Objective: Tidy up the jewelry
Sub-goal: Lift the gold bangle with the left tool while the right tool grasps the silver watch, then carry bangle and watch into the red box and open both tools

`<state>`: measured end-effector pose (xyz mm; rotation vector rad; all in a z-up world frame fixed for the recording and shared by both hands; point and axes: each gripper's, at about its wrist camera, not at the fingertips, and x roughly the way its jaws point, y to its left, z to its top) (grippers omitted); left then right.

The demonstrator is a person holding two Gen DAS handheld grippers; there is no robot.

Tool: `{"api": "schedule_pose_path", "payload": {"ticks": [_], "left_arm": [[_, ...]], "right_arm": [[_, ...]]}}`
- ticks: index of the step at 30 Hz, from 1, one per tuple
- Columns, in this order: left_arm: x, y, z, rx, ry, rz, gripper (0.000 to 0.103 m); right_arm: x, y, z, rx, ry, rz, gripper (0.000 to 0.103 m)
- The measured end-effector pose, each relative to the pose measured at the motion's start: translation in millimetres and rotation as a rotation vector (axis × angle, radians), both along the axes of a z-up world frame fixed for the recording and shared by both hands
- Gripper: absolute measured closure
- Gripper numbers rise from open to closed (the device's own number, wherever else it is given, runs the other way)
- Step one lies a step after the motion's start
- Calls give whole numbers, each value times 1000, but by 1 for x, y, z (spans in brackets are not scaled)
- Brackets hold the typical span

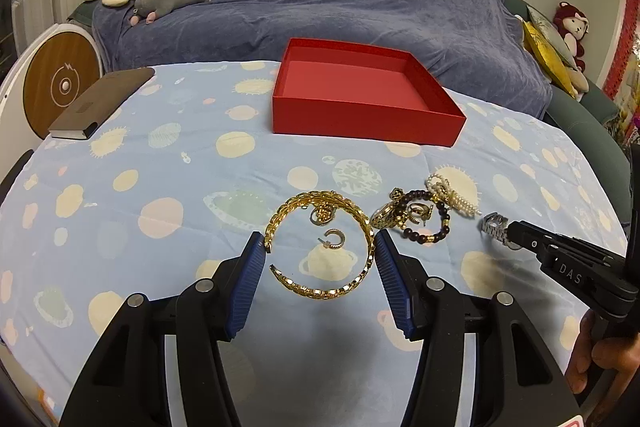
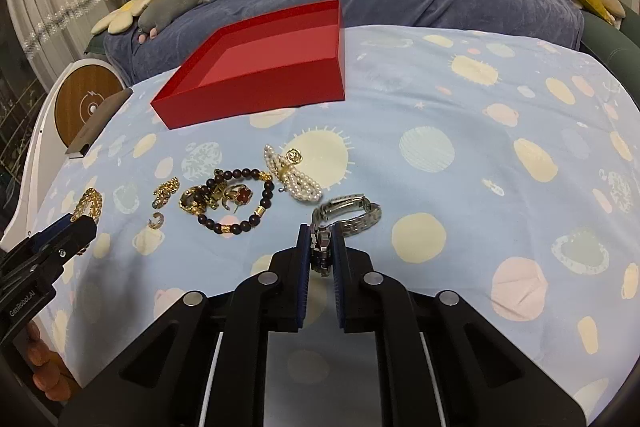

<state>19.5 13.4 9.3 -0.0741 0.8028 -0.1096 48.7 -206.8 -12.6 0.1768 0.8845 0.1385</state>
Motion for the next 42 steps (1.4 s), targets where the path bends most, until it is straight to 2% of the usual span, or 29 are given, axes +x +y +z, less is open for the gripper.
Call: {"api": "schedule_pose_path", "payload": {"ticks": [14, 22, 28, 34, 42], "left_arm": [[3, -20, 35, -51, -51, -7, 49], [10, -24, 52, -70, -71, 8, 49], [20, -21, 55, -80, -40, 10, 49], [49, -18, 72, -62, -37, -23, 49], [142, -20, 92, -32, -44, -68, 49]], "right_arm": [[-9, -3, 39, 38, -75, 10, 94], [-2, 3, 56, 35, -86, 34, 94], [7, 9, 69, 44, -85, 56, 94], [40, 16, 88, 34, -76, 89, 94], [132, 25, 110, 41, -78, 116, 94]]}}
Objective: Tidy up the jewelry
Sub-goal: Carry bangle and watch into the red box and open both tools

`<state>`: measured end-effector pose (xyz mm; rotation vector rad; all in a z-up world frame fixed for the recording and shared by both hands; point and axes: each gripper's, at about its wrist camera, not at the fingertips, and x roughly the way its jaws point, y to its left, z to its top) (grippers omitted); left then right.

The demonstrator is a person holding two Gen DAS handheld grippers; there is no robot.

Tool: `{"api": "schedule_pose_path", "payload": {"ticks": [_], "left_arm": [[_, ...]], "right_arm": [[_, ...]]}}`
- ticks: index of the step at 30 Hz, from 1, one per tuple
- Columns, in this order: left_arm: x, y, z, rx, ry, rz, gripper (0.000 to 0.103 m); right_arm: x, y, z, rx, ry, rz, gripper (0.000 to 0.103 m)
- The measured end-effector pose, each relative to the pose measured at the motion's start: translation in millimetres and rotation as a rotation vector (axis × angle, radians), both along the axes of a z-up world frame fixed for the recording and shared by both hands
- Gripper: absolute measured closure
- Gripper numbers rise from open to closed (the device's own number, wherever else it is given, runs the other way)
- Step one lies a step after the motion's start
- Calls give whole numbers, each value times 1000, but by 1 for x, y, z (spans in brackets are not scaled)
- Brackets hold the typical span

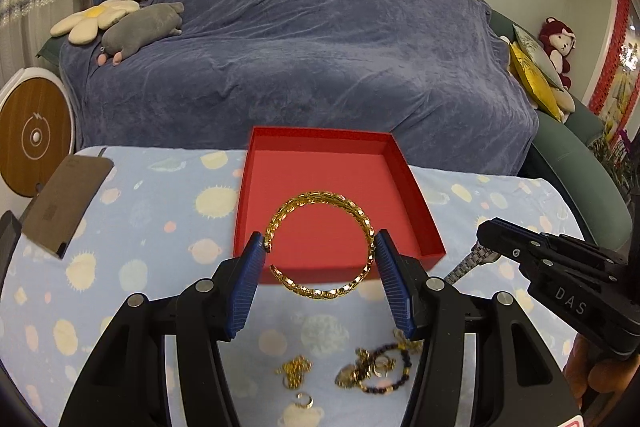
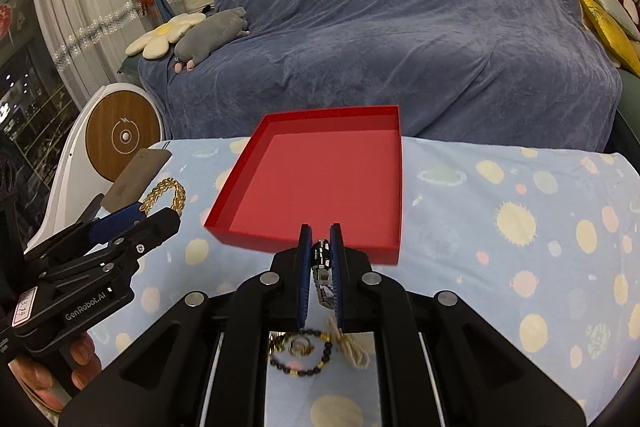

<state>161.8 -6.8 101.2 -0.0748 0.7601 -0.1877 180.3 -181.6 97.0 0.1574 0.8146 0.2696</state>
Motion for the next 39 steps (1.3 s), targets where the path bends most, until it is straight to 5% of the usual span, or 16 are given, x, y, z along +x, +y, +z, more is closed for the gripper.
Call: {"api": "schedule_pose_path", "payload": {"ticks": [8, 13, 21, 27, 31, 39], "left_arm": [[115, -12, -11, 19, 20, -29, 49], [175, -15, -42, 18, 87, -12, 49], [228, -12, -94, 8, 212, 9, 49], [235, -11, -114, 4, 237, 43, 48], [229, -5, -108, -9, 193, 92, 22], [177, 23, -70, -94, 137, 143, 21]], "right_arm": [[111, 8, -6, 9, -4, -26, 94], [164, 9, -24, -16, -2, -54, 95], [216, 6, -64, -51, 59, -80, 94], [215, 6, -82, -93, 69, -65, 89], [197, 2, -77, -96, 40, -64, 74], [118, -13, -44, -22, 16, -34, 69]]}}
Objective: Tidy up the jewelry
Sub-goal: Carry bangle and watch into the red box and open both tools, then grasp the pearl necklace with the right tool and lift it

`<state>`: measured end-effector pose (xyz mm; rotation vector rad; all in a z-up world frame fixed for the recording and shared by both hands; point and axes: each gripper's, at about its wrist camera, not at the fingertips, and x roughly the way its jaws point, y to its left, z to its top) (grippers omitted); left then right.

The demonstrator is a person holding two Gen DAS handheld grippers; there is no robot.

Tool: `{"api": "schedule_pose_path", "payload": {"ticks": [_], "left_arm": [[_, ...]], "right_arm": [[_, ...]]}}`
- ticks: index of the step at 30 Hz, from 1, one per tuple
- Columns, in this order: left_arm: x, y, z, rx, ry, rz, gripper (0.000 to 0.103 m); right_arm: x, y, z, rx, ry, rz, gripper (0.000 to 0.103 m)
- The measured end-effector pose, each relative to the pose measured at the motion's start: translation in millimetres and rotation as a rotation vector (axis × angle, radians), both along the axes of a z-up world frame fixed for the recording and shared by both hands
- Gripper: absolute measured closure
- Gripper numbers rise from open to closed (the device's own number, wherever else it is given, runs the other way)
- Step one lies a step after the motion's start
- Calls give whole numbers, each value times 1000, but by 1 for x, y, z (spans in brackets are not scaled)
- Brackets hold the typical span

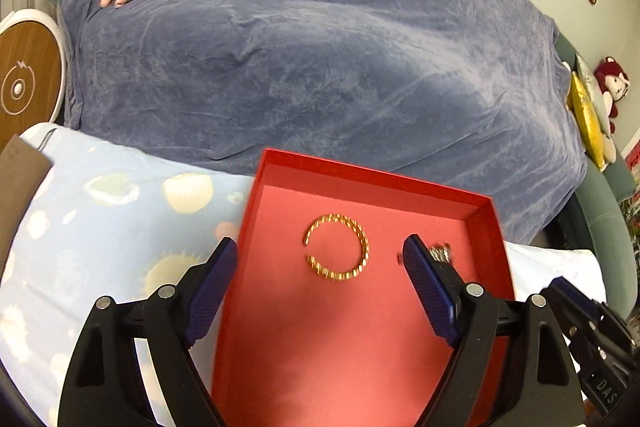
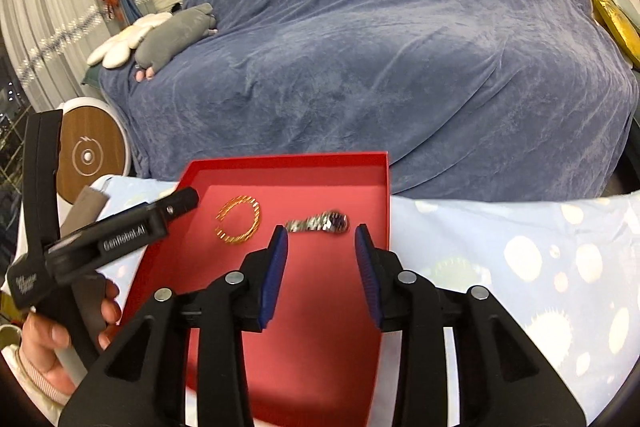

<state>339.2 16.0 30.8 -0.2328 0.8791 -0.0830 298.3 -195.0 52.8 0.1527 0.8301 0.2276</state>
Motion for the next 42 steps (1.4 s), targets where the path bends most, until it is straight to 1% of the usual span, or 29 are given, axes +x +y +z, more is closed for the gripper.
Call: {"api": "schedule_pose_path", "payload": {"ticks": [3, 5, 6, 8, 9, 14, 17, 19, 22, 23, 26, 28, 31, 32, 34, 38, 42], "left_arm": [[-39, 5, 16, 27, -26, 5, 21], [-68, 6, 23, 68, -43, 11, 21], [-83, 5, 25, 94, -49, 6, 21], [-114, 5, 27, 135, -59, -6, 21], [-129, 5, 28, 137, -64, -13, 21], [-194, 4, 18, 145, -49, -44, 21], [-223, 3, 5, 160, -34, -32, 21], [-239, 4, -6, 147, -11, -18, 21], [-250, 4, -22, 113, 17, -12, 21], [-252, 2, -26, 121, 20, -13, 21], [-255, -11, -35, 186, 0, -52, 21], [-254, -17, -40, 206, -4, -80, 21], [-251, -25, -47, 199, 14, -115, 21], [-250, -27, -48, 203, 17, -121, 21], [-247, -27, -49, 206, 18, -129, 21], [-245, -23, -51, 186, 28, -131, 21], [-245, -18, -53, 176, 33, -124, 21]], "right_arm": [[-40, -1, 10, 2, -8, 12, 69], [-68, 0, 13, -5, -11, 17, 66], [-83, 0, 14, -6, -14, 19, 63], [-108, 1, 13, -19, -15, 24, 62], [-122, 2, 11, -24, -13, 27, 62], [-179, -1, -4, -32, -5, 27, 62], [-201, -6, -19, -54, 1, 17, 62], [-209, -7, -29, -51, 19, 24, 62], [-211, -6, -40, -53, 44, 29, 62], [-211, -4, -43, -49, 47, 38, 62], [-209, 0, -49, -67, 49, 41, 62], [-206, 1, -55, -67, 60, 41, 62], [-201, 2, -64, -74, 82, 46, 64], [-200, 3, -66, -77, 87, 49, 66], [-197, 6, -69, -84, 91, 59, 66], [-189, 16, -77, -103, 104, 80, 66], [-178, 17, -86, -93, 125, 74, 66]]}}
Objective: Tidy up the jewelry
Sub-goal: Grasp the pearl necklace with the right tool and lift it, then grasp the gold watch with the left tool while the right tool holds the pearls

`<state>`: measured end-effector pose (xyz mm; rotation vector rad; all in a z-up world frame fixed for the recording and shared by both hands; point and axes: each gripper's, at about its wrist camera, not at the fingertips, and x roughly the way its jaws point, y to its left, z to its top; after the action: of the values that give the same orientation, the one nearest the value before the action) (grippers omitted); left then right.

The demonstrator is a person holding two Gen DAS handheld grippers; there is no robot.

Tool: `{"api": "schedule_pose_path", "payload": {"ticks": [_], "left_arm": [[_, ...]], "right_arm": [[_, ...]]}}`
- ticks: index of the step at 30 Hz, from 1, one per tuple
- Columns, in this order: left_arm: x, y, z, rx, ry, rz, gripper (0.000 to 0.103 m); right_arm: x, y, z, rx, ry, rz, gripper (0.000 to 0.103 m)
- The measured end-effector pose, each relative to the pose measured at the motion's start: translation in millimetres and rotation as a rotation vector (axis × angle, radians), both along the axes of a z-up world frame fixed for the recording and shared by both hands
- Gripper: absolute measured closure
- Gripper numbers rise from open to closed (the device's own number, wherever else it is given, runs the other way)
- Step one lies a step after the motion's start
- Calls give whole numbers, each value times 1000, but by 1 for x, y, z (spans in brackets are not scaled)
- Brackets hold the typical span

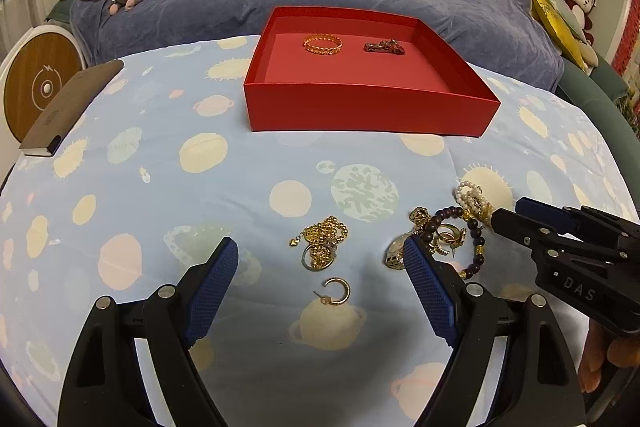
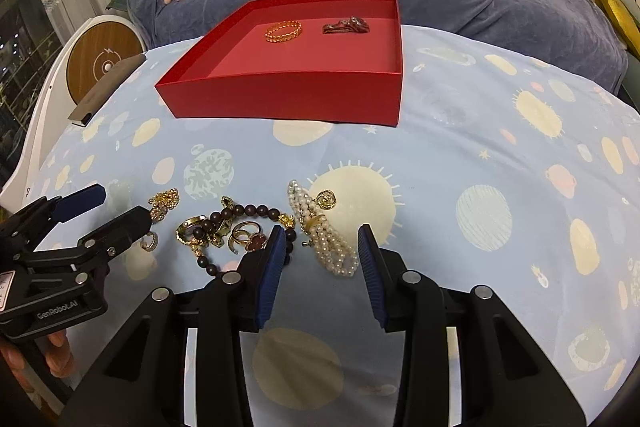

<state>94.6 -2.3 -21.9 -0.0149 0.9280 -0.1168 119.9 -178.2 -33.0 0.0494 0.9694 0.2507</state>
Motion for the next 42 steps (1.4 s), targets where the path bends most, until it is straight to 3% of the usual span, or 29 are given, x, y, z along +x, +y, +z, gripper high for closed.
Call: {"api": "schedule_pose_path", "payload": {"ticks": [10, 15, 30, 38, 42], "left_arm": [[-3, 7, -7, -11, 13, -26, 21], [-4, 9, -9, -23, 19, -34, 21], [-16, -10, -7, -25, -12, -133, 22], [-9, -18, -16, 26, -3, -143, 37], [-12, -24, -19, 40, -8, -162, 38]], "right_arm": [[12, 3, -14, -21, 21, 5, 70], [11, 8, -14, -34, 14, 26, 86], [-2, -10, 14, 21, -16, -12, 87], [-5, -12, 14, 45, -1, -13, 87], [-5, -11, 14, 51, 4, -15, 87]]}}
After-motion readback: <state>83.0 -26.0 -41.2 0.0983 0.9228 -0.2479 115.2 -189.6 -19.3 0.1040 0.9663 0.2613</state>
